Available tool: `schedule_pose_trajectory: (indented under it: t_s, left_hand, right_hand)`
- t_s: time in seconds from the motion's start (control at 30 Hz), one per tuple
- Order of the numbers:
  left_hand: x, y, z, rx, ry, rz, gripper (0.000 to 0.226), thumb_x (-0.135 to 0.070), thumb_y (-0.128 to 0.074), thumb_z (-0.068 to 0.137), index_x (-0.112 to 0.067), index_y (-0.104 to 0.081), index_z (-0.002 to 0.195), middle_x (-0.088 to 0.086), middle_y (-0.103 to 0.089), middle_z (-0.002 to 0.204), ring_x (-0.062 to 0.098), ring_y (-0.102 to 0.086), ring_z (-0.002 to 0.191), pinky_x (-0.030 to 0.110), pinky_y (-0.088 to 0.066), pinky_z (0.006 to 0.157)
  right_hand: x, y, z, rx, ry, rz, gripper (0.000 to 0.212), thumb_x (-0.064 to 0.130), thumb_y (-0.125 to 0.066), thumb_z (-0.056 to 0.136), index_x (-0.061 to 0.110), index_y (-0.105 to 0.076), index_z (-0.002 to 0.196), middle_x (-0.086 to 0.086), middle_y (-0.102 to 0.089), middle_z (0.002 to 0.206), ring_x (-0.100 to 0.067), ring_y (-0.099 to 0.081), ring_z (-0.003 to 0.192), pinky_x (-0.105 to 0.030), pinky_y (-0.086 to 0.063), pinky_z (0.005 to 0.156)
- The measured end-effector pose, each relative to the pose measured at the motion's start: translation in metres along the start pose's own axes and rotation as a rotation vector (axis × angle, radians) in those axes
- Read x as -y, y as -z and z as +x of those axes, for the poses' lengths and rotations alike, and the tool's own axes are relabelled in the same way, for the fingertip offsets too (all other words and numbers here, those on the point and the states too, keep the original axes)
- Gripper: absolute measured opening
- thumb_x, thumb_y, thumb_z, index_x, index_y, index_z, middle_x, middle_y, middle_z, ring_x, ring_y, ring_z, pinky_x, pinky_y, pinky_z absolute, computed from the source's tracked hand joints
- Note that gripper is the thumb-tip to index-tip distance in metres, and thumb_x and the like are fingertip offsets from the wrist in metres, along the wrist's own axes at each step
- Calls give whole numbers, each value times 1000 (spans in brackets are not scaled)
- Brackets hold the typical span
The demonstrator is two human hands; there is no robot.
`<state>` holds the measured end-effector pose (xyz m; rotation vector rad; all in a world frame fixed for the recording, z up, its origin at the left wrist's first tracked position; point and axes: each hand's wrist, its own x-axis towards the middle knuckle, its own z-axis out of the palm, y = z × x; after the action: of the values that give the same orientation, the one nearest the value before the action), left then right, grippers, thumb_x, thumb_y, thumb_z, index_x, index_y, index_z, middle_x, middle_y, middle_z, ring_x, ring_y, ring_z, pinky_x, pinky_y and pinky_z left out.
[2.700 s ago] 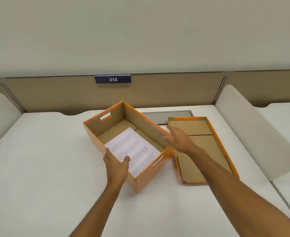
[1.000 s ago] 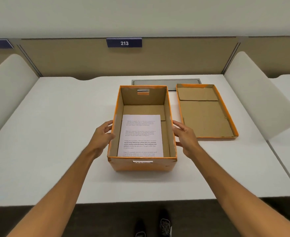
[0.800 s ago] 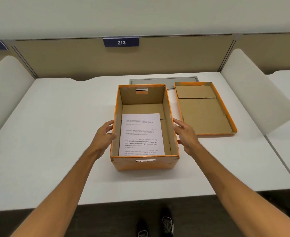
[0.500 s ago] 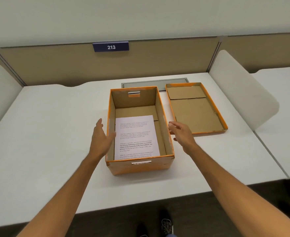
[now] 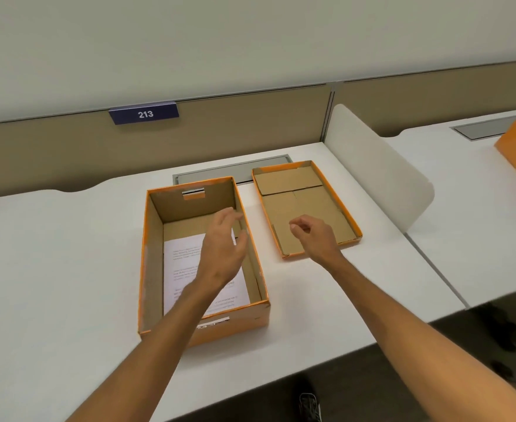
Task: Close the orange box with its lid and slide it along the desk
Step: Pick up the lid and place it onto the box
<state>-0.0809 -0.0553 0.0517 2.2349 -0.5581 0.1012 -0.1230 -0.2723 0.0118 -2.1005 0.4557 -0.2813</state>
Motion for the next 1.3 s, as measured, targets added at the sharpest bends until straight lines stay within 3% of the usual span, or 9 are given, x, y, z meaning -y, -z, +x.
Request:
schedule_pose_trajectory:
  t_s: [0.23, 0.33, 0.43, 0.57, 0.7, 0.9, 1.03, 1.2, 1.3]
  left_hand:
    - [-53, -77, 49, 151, 41, -110, 37, -16, -59, 92, -11, -60, 129, 6, -53, 137, 20, -50, 128, 35, -42, 107]
    - [-59, -116, 65, 261, 240, -140, 56, -18, -58, 94, -13, -41, 147, 11, -43, 150, 27, -47, 133, 27, -35, 102]
    - [-55, -148, 72, 308, 469, -261, 71, -6, -55, 94, -11, -20, 155, 15, -36, 156, 31, -42, 139, 35, -41, 108]
    - [-36, -175, 68, 278, 745, -206, 68, -5, -57, 88, -7, -27, 149, 20, -45, 139, 36, -50, 125, 48, -50, 98]
    - [-21, -193, 62, 286, 861, -102, 58, -12, -58, 90, -1, -33, 141, 22, -49, 136, 39, -53, 122, 46, -51, 93]
    - [-10, -212, 65, 126, 968, -84, 41, -7, -57, 88, -5, -49, 129, 11, -56, 111, 30, -58, 95, 37, -50, 72]
    - [-4, -215, 73, -7, 1097, -161, 26, 4, -55, 85, -9, -66, 104, 10, -60, 101, 29, -60, 85, 29, -45, 66]
    - [-19, -207, 88, -53, 1112, -434, 10, -3, -59, 65, -8, -64, 72, 12, -63, 76, 26, -54, 65, 30, -47, 61]
    - [-35, -198, 99, -52, 1089, -635, 10, -2, -64, 63, -4, -67, 72, 13, -66, 75, 26, -61, 67, 31, -53, 64]
  right_hand:
    - [-45, 44, 42, 82, 72, -215, 26, 20, -60, 98, 7, -71, 118, -10, -73, 113, -23, -67, 104, -42, -54, 93]
    - [-73, 56, 57, 170, 109, -347, 29, 20, -59, 99, 8, -67, 124, -12, -70, 120, -26, -63, 112, -40, -51, 96]
    - [-98, 59, 66, 280, 142, -442, 34, 22, -59, 99, 8, -64, 129, -12, -66, 128, -29, -58, 121, -42, -45, 103]
    - [-122, 55, 72, 382, 211, -557, 42, 19, -63, 95, 7, -61, 135, -15, -60, 140, -34, -51, 131, -46, -40, 109]
    - [-139, 43, 74, 478, 286, -680, 54, 24, -65, 93, 7, -52, 143, -18, -48, 151, -35, -42, 140, -45, -35, 114]
    - [-148, 34, 78, 533, 351, -757, 31, 22, -61, 94, 9, -58, 121, -10, -57, 132, -32, -52, 123, -44, -45, 99]
    - [-147, 30, 74, 510, 361, -835, 34, 25, -62, 94, 11, -57, 124, -11, -56, 130, -33, -49, 123, -45, -47, 95]
    - [-136, 28, 66, 253, 506, -892, 34, 8, -73, 80, 9, -63, 112, -11, -64, 107, -32, -61, 98, -42, -53, 71]
    - [-129, 30, 71, 58, 612, -786, 23, 3, -70, 82, 9, -67, 105, -9, -68, 98, -28, -65, 88, -35, -54, 56]
